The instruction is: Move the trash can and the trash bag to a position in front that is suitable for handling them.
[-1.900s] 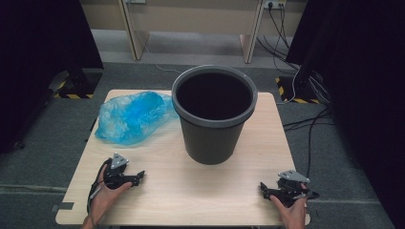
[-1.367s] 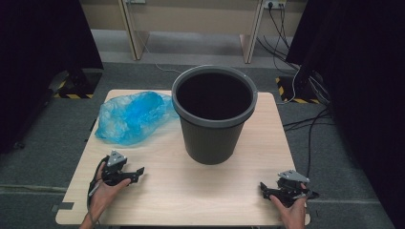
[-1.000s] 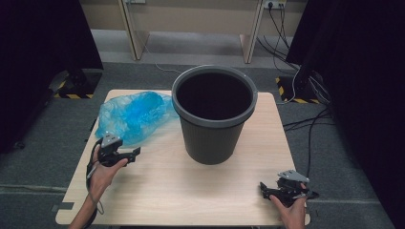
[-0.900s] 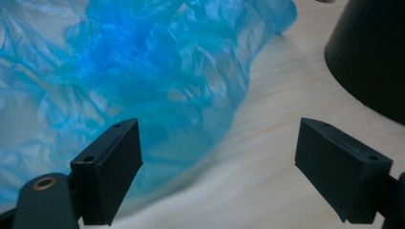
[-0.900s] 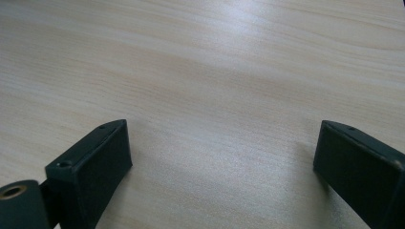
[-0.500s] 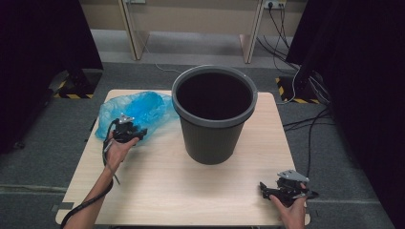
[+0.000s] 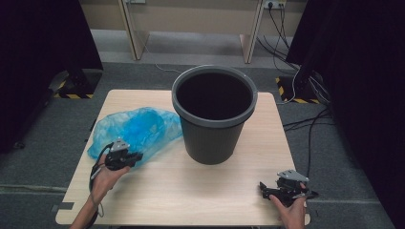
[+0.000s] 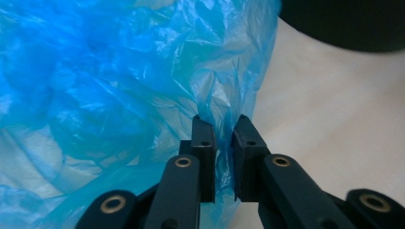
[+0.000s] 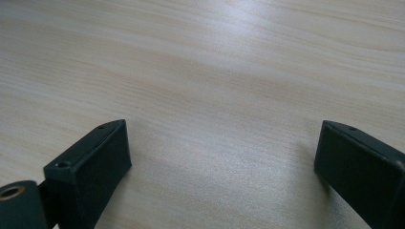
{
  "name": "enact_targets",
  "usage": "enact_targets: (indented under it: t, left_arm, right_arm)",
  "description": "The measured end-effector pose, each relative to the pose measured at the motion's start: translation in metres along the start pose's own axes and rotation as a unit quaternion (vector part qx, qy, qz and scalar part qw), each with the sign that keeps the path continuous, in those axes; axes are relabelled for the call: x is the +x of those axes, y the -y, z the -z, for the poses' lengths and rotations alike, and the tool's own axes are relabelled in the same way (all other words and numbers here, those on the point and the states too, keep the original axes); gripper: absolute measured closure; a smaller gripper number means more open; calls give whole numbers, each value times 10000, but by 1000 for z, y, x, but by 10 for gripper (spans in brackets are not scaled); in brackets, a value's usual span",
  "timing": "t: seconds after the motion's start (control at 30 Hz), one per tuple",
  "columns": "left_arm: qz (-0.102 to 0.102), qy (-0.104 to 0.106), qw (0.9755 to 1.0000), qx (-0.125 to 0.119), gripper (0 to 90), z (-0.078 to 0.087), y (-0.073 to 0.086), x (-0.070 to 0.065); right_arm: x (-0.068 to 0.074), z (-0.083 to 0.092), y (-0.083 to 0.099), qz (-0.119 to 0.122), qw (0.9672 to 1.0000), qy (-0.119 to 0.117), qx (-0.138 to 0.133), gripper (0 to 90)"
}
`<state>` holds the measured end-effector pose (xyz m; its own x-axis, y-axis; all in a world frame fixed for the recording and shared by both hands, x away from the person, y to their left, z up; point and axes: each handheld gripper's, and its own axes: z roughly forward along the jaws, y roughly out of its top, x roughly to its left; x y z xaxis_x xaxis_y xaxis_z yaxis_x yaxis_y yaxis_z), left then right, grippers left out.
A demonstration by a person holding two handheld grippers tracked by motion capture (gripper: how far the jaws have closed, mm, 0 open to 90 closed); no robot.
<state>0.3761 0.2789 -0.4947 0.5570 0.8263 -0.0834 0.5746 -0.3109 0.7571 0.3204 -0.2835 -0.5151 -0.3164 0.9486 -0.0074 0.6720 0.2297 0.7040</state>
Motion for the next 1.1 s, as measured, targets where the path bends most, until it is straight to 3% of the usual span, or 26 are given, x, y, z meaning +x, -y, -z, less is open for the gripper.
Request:
enact_targets:
  t: [0.13, 0.2, 0.23, 0.27, 0.3, 0.37, 0.4, 0.43, 0.5, 0.57, 0.6, 0.67, 0.7, 0.8, 0.83, 0.97, 1.1]
  left_arm:
    - [-61, 101, 9999, 91, 766, 16, 16, -9]
    - [-18, 283, 9995, 121, 724, 27, 23, -13]
    - [-18, 283, 9995, 121, 675, 27, 23, -13]
    - [69, 475, 9987, 141, 590, 34, 23, -14]
    - [69, 475, 9987, 141, 503, 34, 23, -14]
    - [234, 493, 9984, -164, 375, 48, 16, -11]
    - [234, 493, 9984, -164, 330, 48, 16, -11]
    - [355, 556, 9969, -433, 300, 57, 6, -8]
    - [395, 541, 9962, -558, 267, 60, 1, -6]
    - [516, 182, 9955, -776, 252, 60, -12, 3]
    - [516, 182, 9955, -776, 251, 60, -12, 3]
    - [659, -52, 9943, -842, 249, 55, -18, 11]
    - [787, -266, 9929, -854, 249, 47, -22, 19]
    - [819, -424, 9926, -795, 249, 39, -24, 25]
    - [915, -496, 9914, -797, 249, 34, -24, 30]
    - [972, -536, 9904, -824, 248, 32, -25, 31]
    - [965, -443, 9897, -962, 240, 40, -28, 24]
  right_arm:
    - [0, 0, 0, -2, 10000, 2, -1, 55]
    - [0, 0, 0, -6, 10000, 6, -2, 55]
    - [0, 0, 0, -6, 10000, 6, -2, 55]
    - [0, 0, 0, -8, 10000, 7, -3, 55]
    - [0, 0, 0, -8, 10000, 7, -3, 55]
    - [1, 0, 0, -16, 10000, 18, -1, 55]
    - [1, 0, 0, -19, 10000, 19, -1, 54]
    - [1, 0, 0, -21, 10000, 20, -1, 54]
    - [1, 0, 0, -23, 10000, 21, 1, 53]
    - [1, -1, -1, -26, 10000, 22, 2, 53]
    - [1, -1, -1, -26, 10000, 22, 2, 53]
    - [1, -1, -1, -25, 10000, 23, 2, 53]
    - [1, -1, -1, -23, 10000, 28, 3, 53]
    - [1, -1, -1, -26, 10000, 21, 3, 53]
    - [1, -1, -1, -23, 10000, 27, 3, 53]
    - [1, -1, -1, -22, 10000, 25, 3, 52]
    - [1, -1, -1, -31, 10000, 11, 5, 49]
